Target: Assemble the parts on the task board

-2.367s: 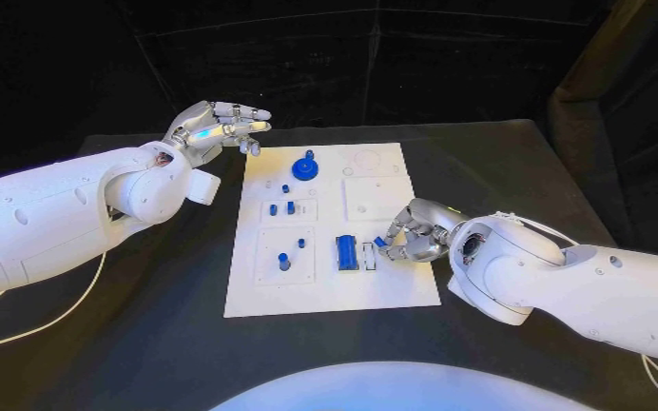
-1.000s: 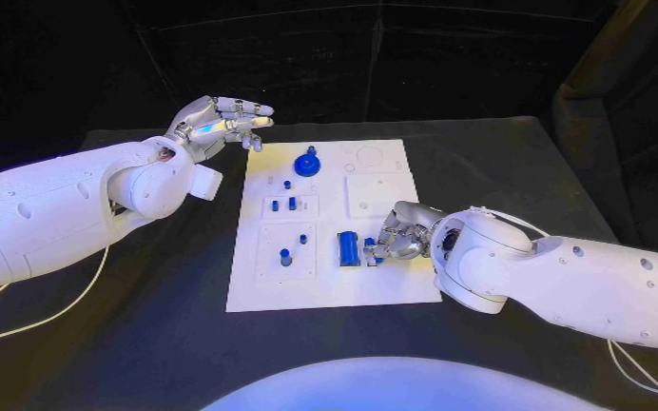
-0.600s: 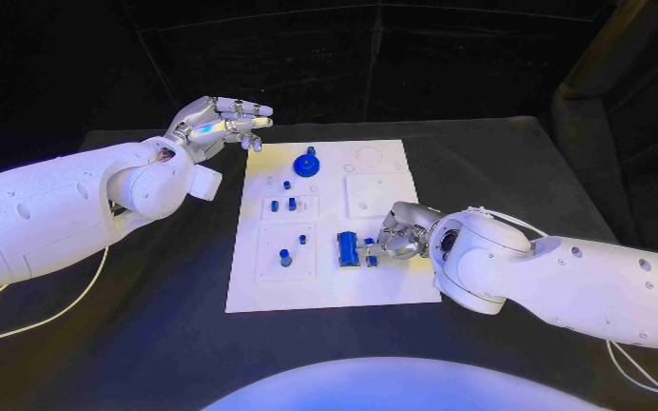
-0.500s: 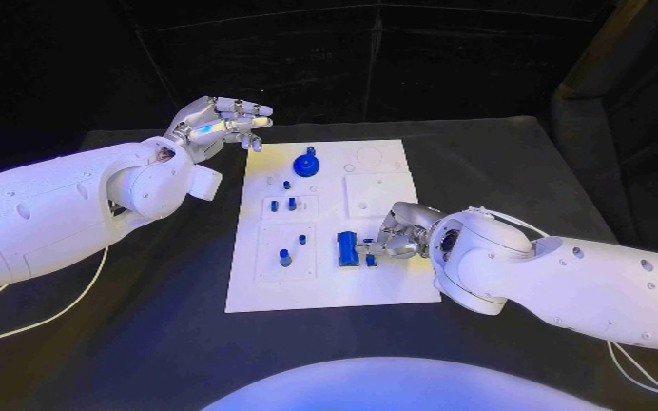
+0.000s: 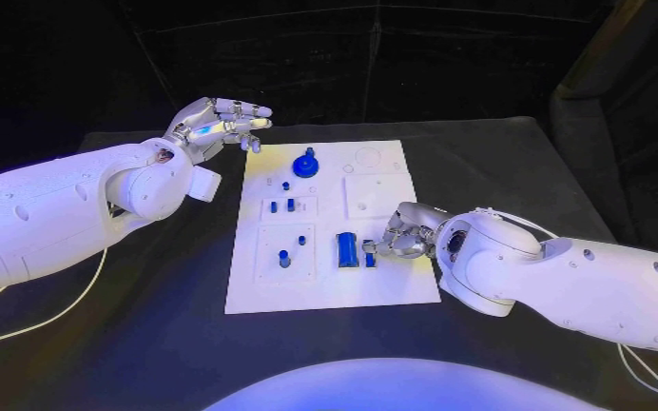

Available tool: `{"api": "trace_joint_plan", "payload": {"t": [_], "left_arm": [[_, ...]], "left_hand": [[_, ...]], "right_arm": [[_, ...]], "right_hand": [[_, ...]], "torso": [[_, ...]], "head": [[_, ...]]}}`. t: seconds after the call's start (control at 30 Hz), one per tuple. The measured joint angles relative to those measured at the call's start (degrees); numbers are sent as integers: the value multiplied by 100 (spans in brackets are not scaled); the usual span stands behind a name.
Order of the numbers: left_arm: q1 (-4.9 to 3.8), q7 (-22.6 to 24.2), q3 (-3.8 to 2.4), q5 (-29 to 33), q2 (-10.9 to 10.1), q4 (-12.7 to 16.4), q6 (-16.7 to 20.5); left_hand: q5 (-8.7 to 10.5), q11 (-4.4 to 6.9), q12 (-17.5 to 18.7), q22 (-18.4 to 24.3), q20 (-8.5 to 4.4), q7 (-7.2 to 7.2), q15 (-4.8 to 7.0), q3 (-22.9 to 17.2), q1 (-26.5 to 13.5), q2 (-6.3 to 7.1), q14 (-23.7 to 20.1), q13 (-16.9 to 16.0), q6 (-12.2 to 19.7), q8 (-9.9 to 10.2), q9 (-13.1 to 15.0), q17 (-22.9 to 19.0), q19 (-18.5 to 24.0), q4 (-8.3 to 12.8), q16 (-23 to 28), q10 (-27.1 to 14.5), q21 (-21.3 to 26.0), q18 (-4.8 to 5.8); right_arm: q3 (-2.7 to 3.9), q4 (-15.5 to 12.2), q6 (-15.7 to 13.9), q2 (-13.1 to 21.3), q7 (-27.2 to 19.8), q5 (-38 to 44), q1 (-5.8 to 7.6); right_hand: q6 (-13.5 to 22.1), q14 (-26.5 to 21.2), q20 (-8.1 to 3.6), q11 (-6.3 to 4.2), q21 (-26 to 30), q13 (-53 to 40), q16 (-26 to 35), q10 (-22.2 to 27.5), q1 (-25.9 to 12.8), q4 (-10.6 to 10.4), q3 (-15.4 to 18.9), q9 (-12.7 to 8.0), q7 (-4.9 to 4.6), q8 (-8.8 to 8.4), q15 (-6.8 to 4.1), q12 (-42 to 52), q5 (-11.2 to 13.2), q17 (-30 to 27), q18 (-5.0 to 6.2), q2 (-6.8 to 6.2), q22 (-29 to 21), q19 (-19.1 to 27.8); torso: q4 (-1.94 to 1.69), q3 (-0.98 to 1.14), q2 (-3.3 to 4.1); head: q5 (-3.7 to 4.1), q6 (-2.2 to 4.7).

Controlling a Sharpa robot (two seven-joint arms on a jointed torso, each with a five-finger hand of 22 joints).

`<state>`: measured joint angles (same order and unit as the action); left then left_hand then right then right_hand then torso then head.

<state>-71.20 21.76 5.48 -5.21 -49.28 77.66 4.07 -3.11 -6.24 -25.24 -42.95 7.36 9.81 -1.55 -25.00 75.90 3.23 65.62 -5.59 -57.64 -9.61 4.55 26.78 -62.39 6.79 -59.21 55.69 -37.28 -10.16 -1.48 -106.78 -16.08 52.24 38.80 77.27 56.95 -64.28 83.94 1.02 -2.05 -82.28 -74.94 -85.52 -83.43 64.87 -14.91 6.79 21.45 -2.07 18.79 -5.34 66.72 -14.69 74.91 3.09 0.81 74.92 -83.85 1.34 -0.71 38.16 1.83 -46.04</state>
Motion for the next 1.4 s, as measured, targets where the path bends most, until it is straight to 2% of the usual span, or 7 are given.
{"api": "trace_joint_plan", "payload": {"t": [0.27, 0.4, 0.53, 0.63, 0.9, 1.1, 1.4], "left_arm": [[0, 0, 2, 0, 3, -12, 0], [2, 9, 2, 11, 28, -44, 9], [3, 48, 3, 92, 130, -180, 46], [4, 112, 4, 221, 299, -406, 113], [54, 350, -2, 691, 883, -1152, 332], [149, 495, -1, 962, 1325, -1681, 479], [254, 473, -54, 949, 1197, -1367, 602]], "left_hand": [[0, 7, -27, 15, 0, 0, 0, 35, -30, -30, 0, 0, 0, -21, 0, -25, 0, -2, 0, -36, 14, 0], [0, 0, -27, 81, 7, 13, -25, 116, -106, -45, -175, 15, 13, -24, 0, -101, 112, -83, 114, -84, 144, 0], [0, -35, 20, 419, 103, 21, -116, 209, -208, -49, -753, 108, 21, -86, 0, -491, 642, -176, 857, -90, 694, 3], [0, -103, 286, 842, 233, 21, -230, 205, -269, -27, -968, 198, 22, -86, -8, -939, 1027, -238, 1799, 49, 1274, 4], [0, -235, 1353, 2091, 697, 38, -597, 249, -344, 29, -1168, 206, 168, 228, -77, -1822, 1844, -455, 3955, 321, 2740, 2], [0, -349, 1824, 2603, 828, 30, -735, 452, -322, 7, -1100, 204, 176, 423, -77, -2132, 1975, -514, 4700, 328, 3128, 2], [203, -79, 2210, 3118, 387, -291, -475, 1066, -2396, -244, -2651, 465, 1791, 828, -355, -2539, 3186, -633, 5087, -1363, 3508, 181]], "right_arm": [[-4, 161, -315, 237, -688, -288, 29], [-2, 519, -642, 261, -1797, -1207, 217], [1, 1133, -803, 90, -2923, -2429, 445], [7, 1782, -816, -172, -3741, -3464, 582], [32, 3440, -493, -1064, -5309, -5498, 723], [128, 4451, -76, -1664, -5923, -6236, 756], [121, 4047, -218, -1486, -5914, -6276, 679]], "right_hand": [[604, 8, 62, 188, 473, 572, 409, 465, 725, 317, 73, -79, -242, -331, 98, -1129, -130, -12, 15, -132, -432, 134], [827, -36, 160, 303, 1329, 1638, 1203, 1220, 1192, 492, 26, -136, -374, -485, 210, -2825, -57, -843, 325, -50, -1561, 653], [1057, -1219, 377, 563, 3761, 3244, 4137, 2020, 1601, 539, -21, -282, -582, -708, 450, -4833, 227, -3680, 673, 103, -4120, 1977], [1136, -1720, 659, 811, 4927, 4252, 5543, 2288, 1805, 575, -44, -462, -833, -923, 746, -5733, 383, -4512, 673, 145, -4936, 2384], [1165, -2467, 1170, 1068, 6795, 5757, 7551, 2436, 1859, 903, 86, -969, -895, -1396, 1196, -6296, 584, -5967, 672, 163, -6255, 2817], [1016, -1769, 1122, 1064, 7338, 6627, 7983, 2266, 1689, 1247, 164, -1356, -948, -1502, 1159, -6296, 584, -6651, 672, 388, -6763, 2225], [2524, -3586, 761, 807, 7624, 6943, 8407, 3942, -652, 1452, -54, -1638, -620, -1769, 766, -6563, 842, -6952, 532, 65, -7151, 3917]], "torso": [[-4, -8, -21], [-10, -28, -66], [-15, -52, -157], [-23, -76, -241], [-37, -79, -406], [-77, -43, -495], [-98, -2, -567]], "head": [[35, 73], [54, 143], [73, 248], [87, 333], [80, 678], [66, 970], [-61, 1071]]}}
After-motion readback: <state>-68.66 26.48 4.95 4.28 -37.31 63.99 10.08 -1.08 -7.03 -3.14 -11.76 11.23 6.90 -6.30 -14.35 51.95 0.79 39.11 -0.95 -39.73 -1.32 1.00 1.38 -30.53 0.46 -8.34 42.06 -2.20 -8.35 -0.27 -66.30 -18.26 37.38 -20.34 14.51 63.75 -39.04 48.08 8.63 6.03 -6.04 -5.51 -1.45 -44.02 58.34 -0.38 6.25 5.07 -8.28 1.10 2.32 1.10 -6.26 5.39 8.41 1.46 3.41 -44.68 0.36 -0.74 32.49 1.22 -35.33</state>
